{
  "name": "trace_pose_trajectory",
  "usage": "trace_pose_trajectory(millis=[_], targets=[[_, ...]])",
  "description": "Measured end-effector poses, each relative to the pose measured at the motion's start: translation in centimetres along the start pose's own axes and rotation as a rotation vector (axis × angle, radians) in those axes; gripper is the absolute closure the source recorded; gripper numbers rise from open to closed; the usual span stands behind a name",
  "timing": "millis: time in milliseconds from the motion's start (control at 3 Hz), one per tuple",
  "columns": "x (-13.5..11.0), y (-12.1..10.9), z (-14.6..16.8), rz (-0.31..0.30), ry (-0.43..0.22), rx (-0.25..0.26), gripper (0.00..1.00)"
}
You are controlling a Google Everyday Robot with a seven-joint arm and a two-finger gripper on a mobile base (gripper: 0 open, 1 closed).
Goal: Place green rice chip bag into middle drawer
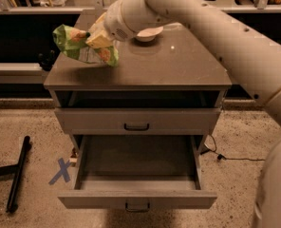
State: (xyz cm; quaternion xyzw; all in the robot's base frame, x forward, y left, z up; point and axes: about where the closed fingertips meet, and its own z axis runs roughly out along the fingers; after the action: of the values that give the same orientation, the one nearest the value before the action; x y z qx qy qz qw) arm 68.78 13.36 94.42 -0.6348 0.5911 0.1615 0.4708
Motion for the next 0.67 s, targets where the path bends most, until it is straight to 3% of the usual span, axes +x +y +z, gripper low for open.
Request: trace_pose_trajectory(millis=[333, 667], targets=[[0.25, 0.2, -1.49, 0.004, -0.02, 0.0, 1.0], [0.11, 0.69, -1.08, -0.001, -0.035, -0.045, 1.0]])
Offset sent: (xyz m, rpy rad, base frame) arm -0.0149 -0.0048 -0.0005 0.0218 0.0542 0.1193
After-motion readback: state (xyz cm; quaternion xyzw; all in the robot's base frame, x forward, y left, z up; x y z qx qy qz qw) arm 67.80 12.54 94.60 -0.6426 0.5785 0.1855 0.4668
